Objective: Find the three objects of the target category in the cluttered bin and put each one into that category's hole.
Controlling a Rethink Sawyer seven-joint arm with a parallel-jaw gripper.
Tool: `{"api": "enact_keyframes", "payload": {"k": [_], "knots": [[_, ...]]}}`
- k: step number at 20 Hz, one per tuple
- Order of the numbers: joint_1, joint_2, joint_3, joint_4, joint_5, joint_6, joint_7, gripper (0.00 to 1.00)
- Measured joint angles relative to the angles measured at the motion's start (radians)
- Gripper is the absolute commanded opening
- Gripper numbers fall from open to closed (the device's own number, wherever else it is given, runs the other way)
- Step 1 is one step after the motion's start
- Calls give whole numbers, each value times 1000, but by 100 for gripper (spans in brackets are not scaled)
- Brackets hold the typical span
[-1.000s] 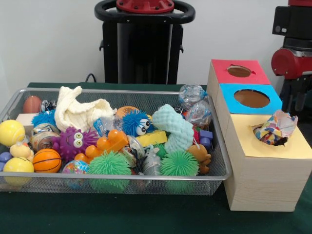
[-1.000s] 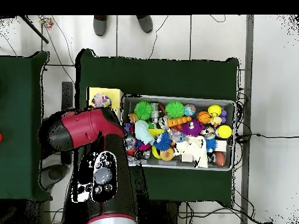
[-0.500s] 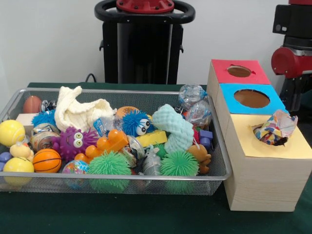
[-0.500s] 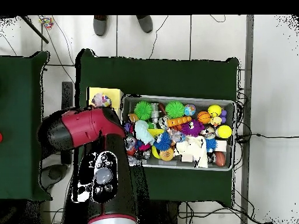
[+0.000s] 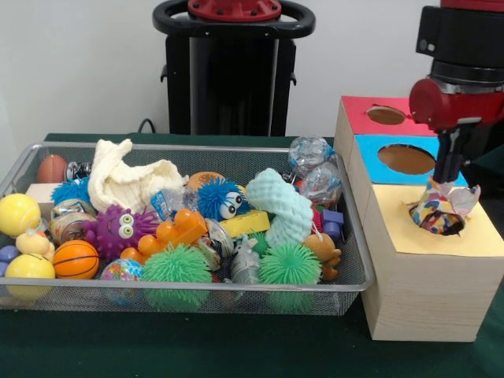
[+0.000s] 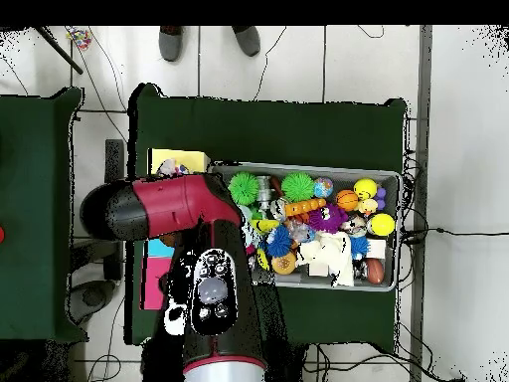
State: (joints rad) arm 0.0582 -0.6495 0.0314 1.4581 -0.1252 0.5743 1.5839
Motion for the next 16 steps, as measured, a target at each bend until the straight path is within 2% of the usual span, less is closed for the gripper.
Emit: {"api": "enact_keyframes", "payload": {"k": [7, 11, 16], "knots": [[-33, 12, 5, -61, -2, 95, 0, 0], [-19, 30, -7, -116, -9, 126, 0, 0], [39, 81, -59, -211, -38, 130, 0, 0]]}}
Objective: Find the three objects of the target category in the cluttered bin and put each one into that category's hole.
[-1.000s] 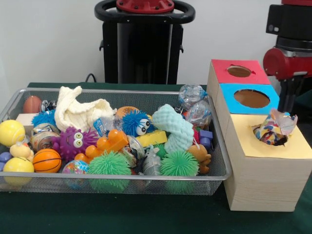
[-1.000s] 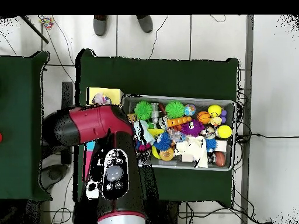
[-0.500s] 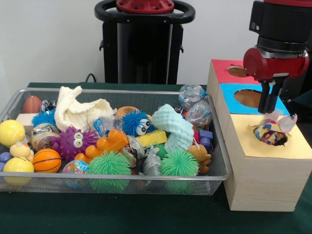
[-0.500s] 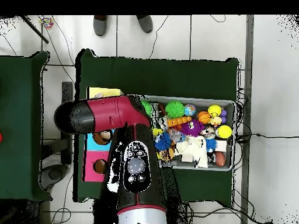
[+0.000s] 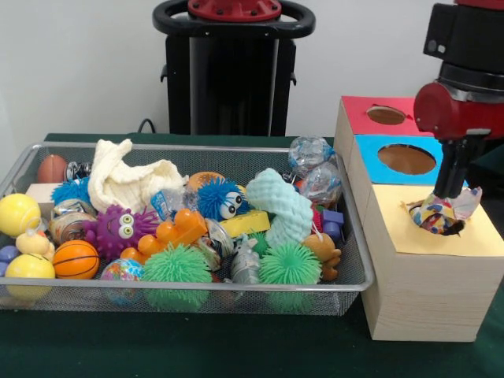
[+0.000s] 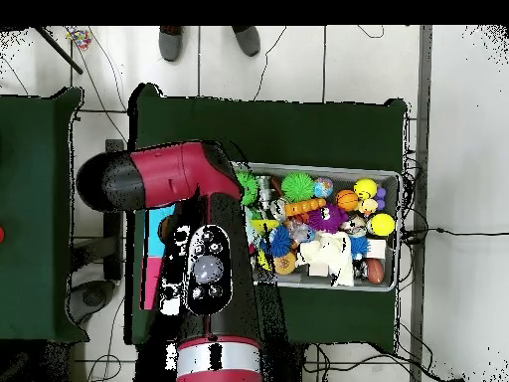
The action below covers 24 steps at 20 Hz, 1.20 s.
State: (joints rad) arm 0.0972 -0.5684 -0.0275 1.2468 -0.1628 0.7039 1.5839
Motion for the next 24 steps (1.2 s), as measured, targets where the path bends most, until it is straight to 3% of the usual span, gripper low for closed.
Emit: {"api": "enact_keyframes", "payload": {"k": [7, 24], "knots": [[35, 23, -17, -24, -3, 0, 0, 0], [-48, 47, 12, 23, -10, -170, 0, 0]]}}
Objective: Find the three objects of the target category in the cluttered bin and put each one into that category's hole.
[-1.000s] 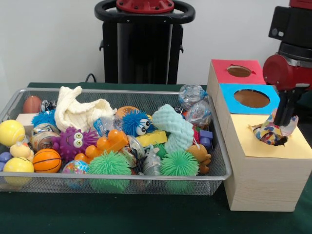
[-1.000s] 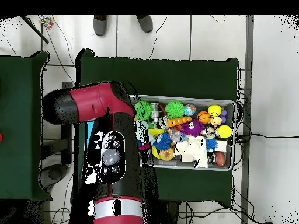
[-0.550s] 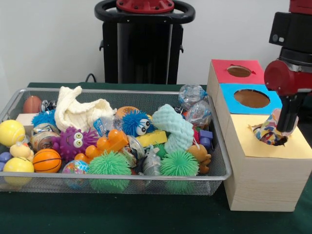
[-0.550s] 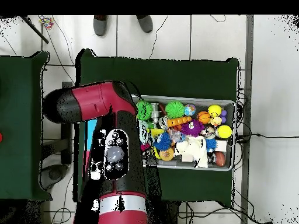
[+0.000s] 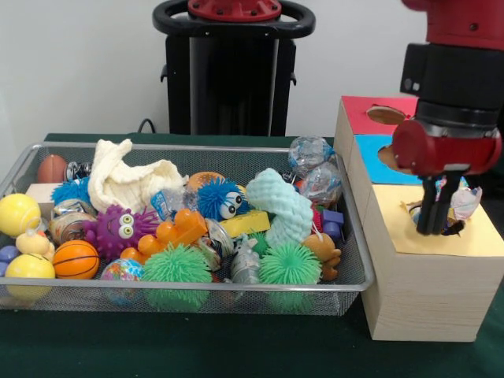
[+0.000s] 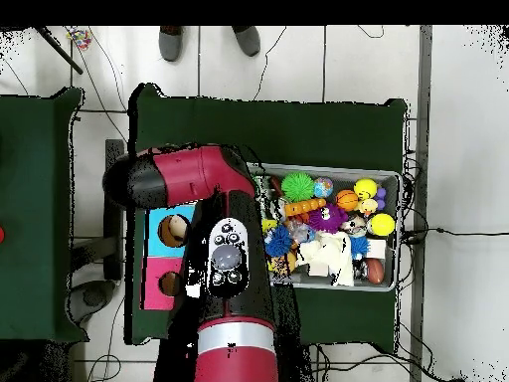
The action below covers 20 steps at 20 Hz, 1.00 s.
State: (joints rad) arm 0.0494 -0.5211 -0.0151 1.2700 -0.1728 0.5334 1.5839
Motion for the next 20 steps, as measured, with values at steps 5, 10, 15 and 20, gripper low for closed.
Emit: {"api": "enact_keyframes", "payload": {"k": [5, 10, 15, 20], "knots": [[3, 36, -10, 4, -40, -106, 0, 0], [11, 33, -19, 34, -85, -240, 0, 0], [46, 29, -63, 71, -117, -334, 0, 0], [77, 14, -92, 101, -122, -350, 0, 0]]}}
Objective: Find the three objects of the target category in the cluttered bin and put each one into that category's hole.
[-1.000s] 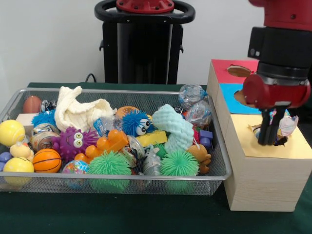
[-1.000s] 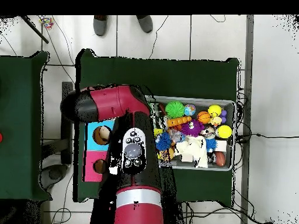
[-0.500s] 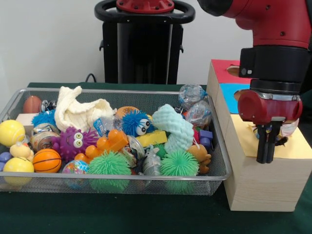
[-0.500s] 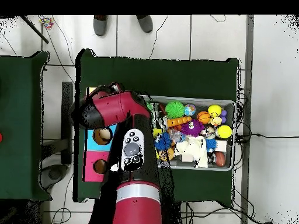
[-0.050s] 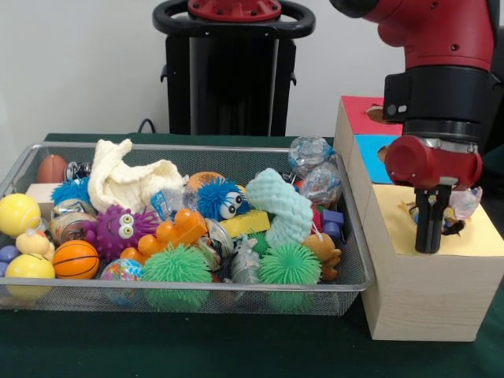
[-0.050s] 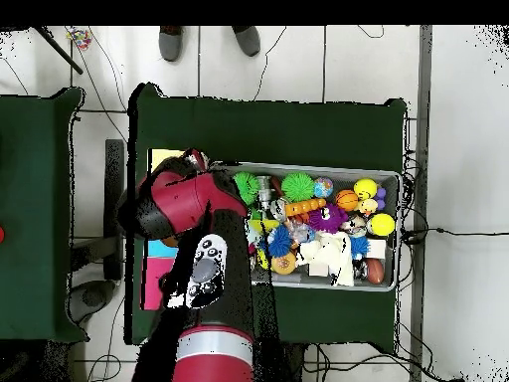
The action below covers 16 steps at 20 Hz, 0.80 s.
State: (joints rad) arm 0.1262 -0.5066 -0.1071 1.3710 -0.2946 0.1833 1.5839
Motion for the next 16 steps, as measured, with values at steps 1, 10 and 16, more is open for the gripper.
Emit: {"api": "enact_keyframes", "payload": {"k": [1, 10, 16], "knots": [[3, -5, -2, 8, 0, 0, 0, 0], [28, -54, -16, 56, 0, 62, 0, 0], [33, -62, -14, 55, 28, 261, 0, 0]]}}
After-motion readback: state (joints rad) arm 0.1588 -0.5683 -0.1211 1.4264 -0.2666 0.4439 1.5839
